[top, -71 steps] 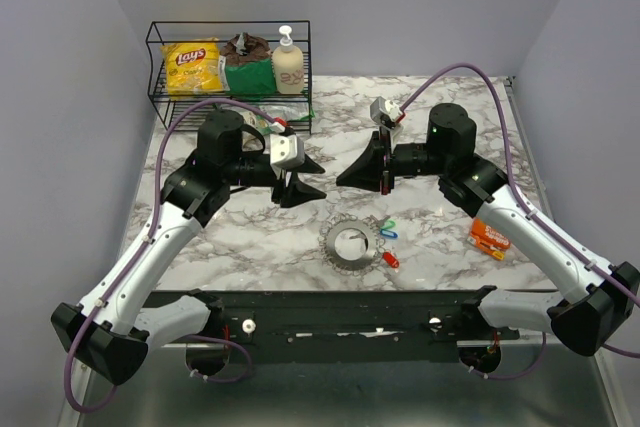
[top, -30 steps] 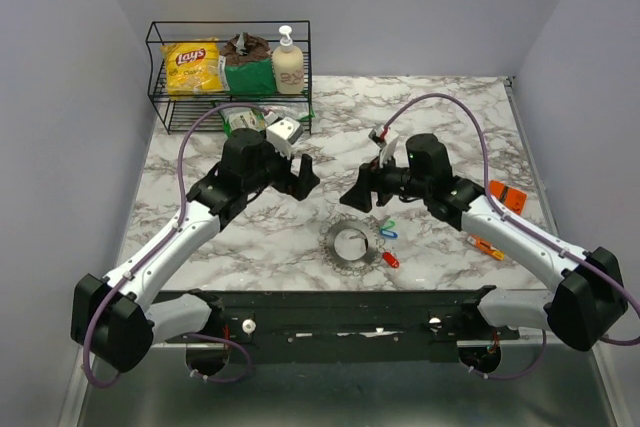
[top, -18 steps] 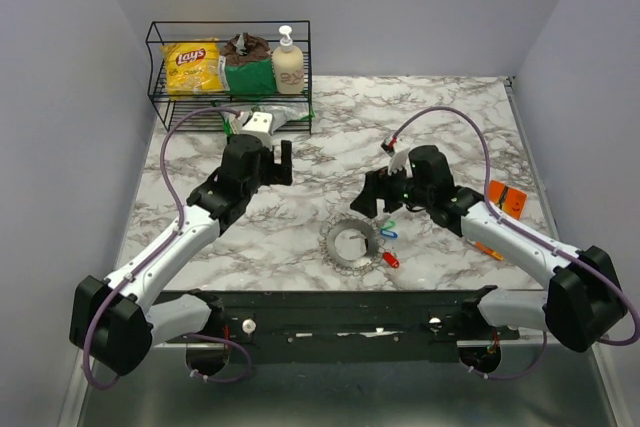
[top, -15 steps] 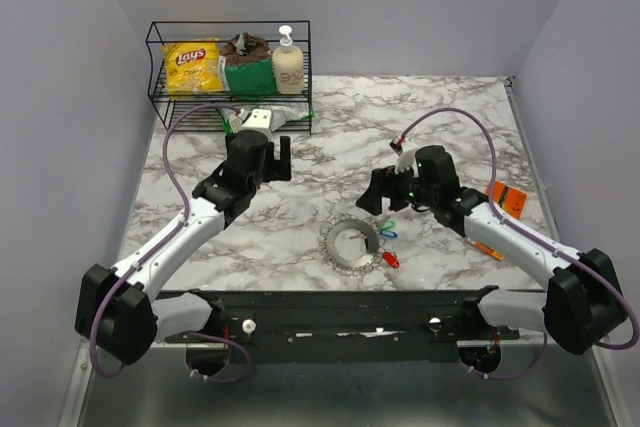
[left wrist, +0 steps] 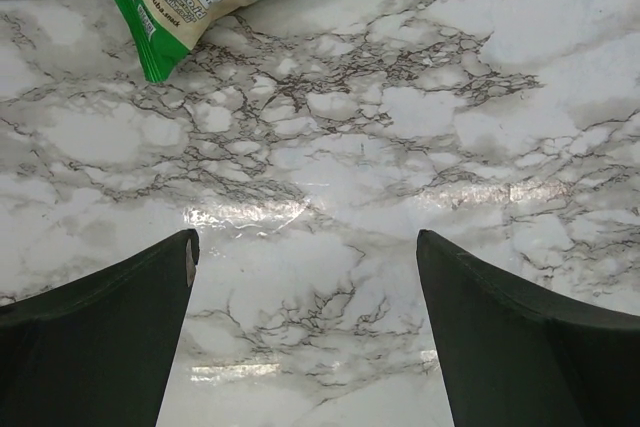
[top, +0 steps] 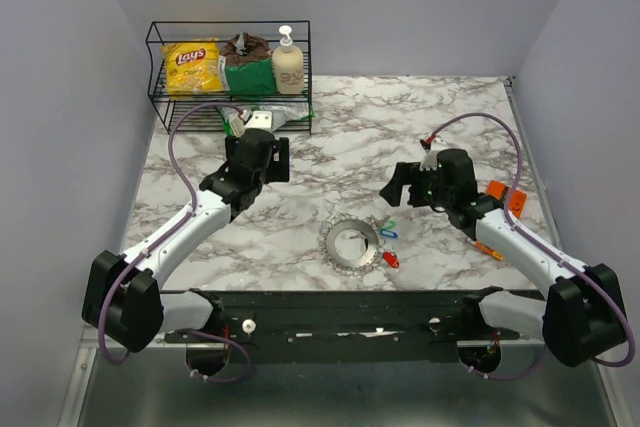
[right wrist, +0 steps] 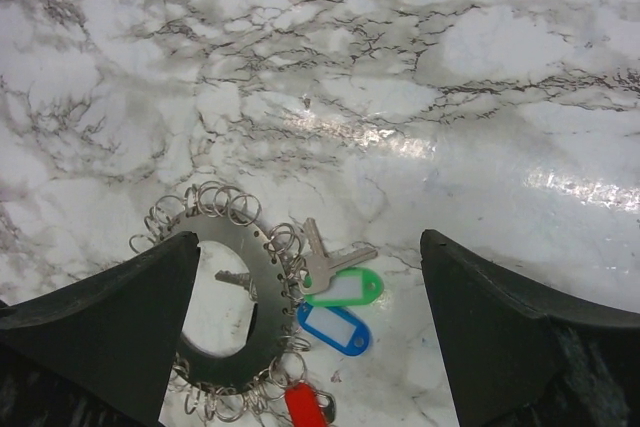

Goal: Put the keys on the keyring

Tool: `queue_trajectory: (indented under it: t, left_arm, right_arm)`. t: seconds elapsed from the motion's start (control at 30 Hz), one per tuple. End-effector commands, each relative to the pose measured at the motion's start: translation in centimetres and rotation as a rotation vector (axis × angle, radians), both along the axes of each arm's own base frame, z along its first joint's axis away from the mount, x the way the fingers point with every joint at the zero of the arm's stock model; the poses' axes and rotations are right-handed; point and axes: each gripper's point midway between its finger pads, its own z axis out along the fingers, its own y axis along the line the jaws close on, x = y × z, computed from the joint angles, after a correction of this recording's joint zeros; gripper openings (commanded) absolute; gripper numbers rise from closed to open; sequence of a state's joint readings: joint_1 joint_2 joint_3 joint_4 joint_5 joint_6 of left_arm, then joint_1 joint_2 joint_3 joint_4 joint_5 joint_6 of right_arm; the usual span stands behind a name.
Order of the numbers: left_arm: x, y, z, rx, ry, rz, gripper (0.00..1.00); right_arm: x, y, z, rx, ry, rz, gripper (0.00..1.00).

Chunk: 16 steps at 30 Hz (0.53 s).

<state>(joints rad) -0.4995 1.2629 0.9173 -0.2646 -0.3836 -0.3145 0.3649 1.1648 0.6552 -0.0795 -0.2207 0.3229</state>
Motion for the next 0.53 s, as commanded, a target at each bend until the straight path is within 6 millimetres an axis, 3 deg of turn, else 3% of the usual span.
queue_trajectory:
  t: [0.0, 0.5]
  left_arm:
    - [0.2, 0.4, 2.1, -0.024, -0.077, 0.028, 0.99]
    - [-0.1, -0.4, 3.7, -0.086, -0.142, -0.021, 0.99]
  right_arm:
    - [0.6, -1.0, -0.5, -0.028, 0.007, -0.062, 1.00]
    - [0.8, -0.6, -0.4, -0.025, 0.020, -0.043, 1.00]
